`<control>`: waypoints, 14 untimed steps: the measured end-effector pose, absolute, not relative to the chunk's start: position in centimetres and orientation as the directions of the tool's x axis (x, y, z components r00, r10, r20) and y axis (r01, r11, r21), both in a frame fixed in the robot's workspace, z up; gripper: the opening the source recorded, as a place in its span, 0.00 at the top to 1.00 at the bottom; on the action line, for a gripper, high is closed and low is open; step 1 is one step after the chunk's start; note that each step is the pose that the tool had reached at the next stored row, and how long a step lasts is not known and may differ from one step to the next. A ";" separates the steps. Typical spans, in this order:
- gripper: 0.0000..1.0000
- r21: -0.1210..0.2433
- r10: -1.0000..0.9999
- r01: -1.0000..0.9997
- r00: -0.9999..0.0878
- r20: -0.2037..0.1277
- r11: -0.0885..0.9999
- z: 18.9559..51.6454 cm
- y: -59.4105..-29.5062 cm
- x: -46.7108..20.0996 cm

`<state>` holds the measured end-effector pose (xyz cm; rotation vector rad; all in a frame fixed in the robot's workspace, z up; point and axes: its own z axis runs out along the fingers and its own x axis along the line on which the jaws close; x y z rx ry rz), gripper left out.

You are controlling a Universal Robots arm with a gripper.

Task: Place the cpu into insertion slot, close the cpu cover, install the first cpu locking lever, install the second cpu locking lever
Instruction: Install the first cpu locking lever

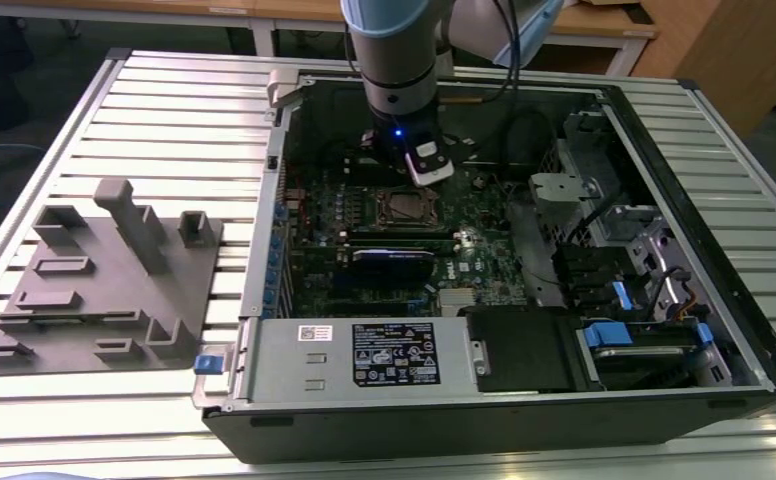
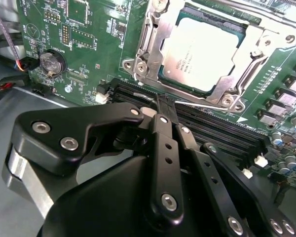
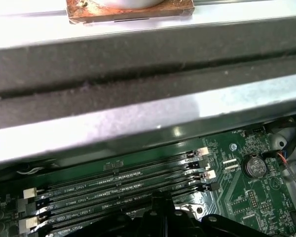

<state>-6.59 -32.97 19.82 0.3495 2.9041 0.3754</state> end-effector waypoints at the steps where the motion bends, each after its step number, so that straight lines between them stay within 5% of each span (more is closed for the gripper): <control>1: 0.89 0.271 0.257 0.209 -0.953 -0.159 0.940 19.8 -32.9 -6.6; 14: 0.89 0.273 0.265 0.214 -0.950 -0.163 0.938 19.7 -32.7 -6.8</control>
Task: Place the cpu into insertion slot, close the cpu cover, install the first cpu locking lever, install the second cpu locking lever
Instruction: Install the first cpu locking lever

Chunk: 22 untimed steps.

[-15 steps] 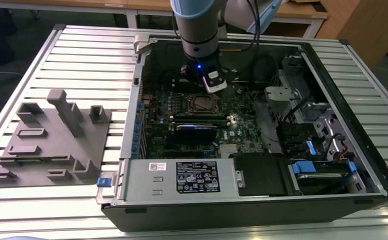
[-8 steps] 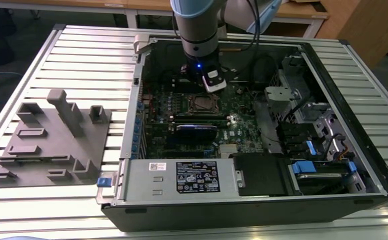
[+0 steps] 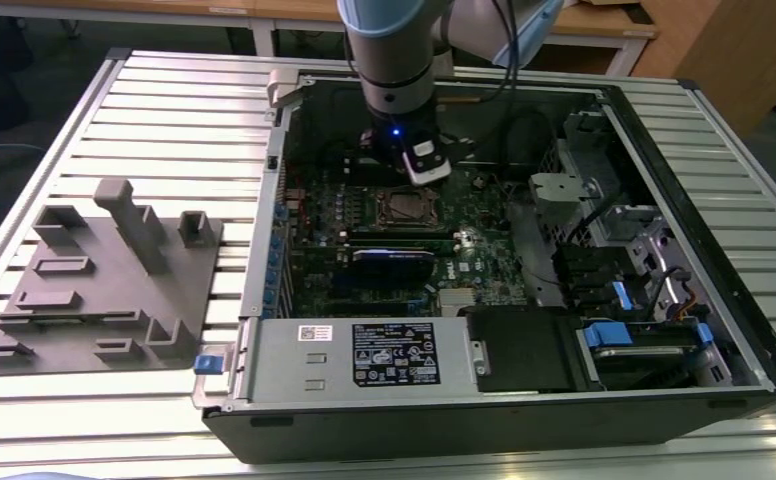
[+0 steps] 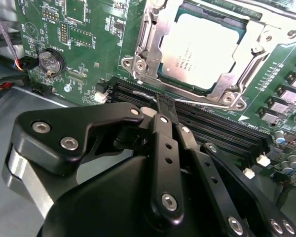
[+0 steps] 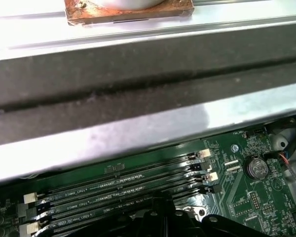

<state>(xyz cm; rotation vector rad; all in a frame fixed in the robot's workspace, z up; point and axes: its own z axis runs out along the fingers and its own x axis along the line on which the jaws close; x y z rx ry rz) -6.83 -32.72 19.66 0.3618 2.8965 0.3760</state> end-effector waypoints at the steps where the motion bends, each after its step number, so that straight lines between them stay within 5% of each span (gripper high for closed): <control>1: 0.89 0.274 0.265 0.214 -0.950 -0.165 0.938 19.6 -32.7 -6.9; 22: 0.89 0.273 0.264 0.207 -0.946 -0.189 0.940 19.4 -32.8 -7.1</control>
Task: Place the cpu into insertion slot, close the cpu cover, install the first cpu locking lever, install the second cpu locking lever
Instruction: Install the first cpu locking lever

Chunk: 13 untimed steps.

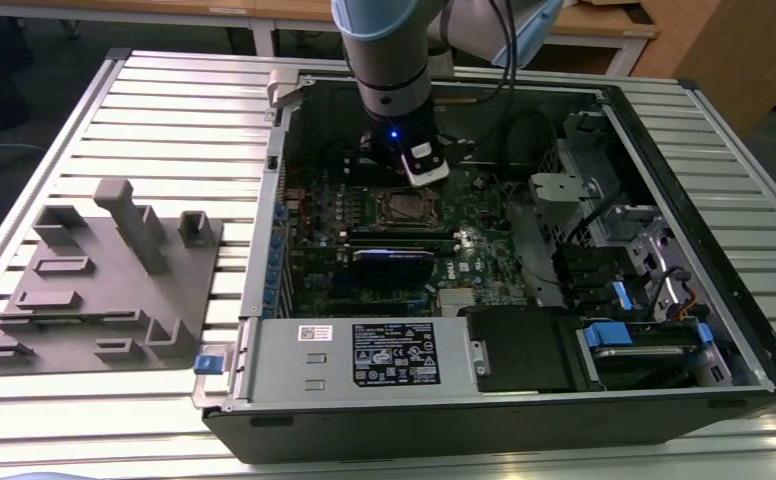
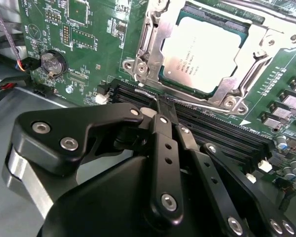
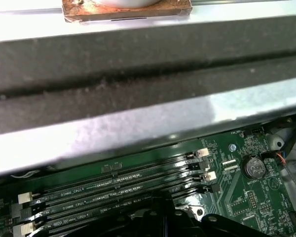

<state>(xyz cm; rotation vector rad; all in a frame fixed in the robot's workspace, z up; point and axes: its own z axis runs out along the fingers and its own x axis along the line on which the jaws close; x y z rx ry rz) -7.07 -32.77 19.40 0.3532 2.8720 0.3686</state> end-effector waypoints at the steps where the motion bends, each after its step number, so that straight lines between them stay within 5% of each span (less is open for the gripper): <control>1: 0.89 0.272 0.263 0.207 -0.946 -0.190 0.940 19.4 -32.8 -7.1; 13: 0.89 0.263 0.261 0.204 -0.943 -0.206 0.943 19.2 -33.1 -7.1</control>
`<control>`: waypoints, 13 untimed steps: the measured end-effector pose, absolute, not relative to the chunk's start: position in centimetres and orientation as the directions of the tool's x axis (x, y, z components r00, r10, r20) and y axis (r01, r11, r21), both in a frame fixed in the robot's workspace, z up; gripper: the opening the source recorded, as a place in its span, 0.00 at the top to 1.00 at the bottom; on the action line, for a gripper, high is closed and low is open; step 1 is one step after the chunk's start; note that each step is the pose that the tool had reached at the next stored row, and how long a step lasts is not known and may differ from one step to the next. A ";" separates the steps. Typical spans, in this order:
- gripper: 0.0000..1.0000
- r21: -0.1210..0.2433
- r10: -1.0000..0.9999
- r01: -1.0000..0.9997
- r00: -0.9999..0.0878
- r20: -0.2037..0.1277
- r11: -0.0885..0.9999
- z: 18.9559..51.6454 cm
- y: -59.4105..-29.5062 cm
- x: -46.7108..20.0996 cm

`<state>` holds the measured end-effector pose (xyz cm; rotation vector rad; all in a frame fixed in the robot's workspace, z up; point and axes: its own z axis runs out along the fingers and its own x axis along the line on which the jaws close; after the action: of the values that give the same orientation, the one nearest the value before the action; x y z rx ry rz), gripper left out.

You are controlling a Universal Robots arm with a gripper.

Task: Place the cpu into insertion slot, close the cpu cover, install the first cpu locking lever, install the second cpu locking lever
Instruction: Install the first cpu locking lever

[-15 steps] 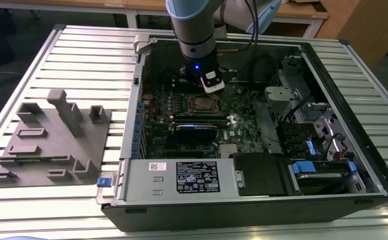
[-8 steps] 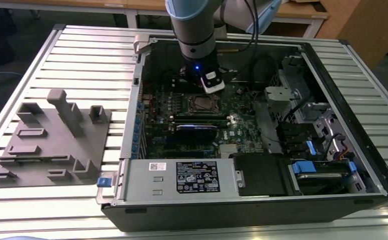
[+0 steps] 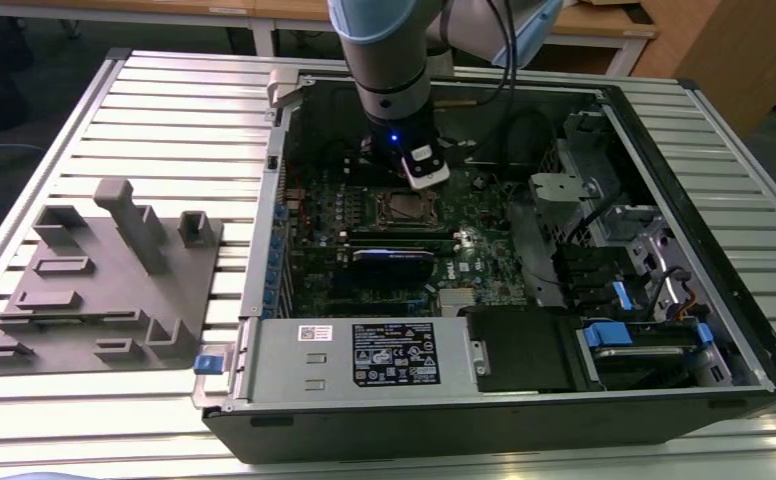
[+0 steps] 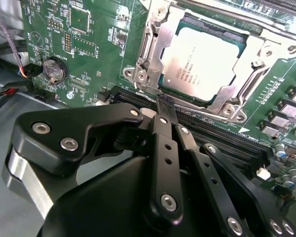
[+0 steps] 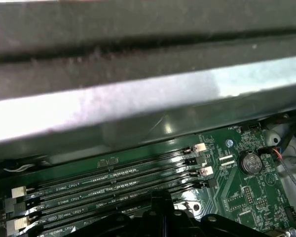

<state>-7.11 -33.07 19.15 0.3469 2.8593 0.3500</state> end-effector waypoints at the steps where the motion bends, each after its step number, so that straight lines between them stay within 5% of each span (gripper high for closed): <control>1: 0.89 0.263 0.261 0.203 -0.943 -0.207 0.943 19.1 -33.1 -7.1; 13: 0.89 0.254 0.259 0.202 -0.942 -0.215 0.946 19.0 -33.1 -7.1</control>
<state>-7.11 -33.07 19.03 0.3429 2.8533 0.3343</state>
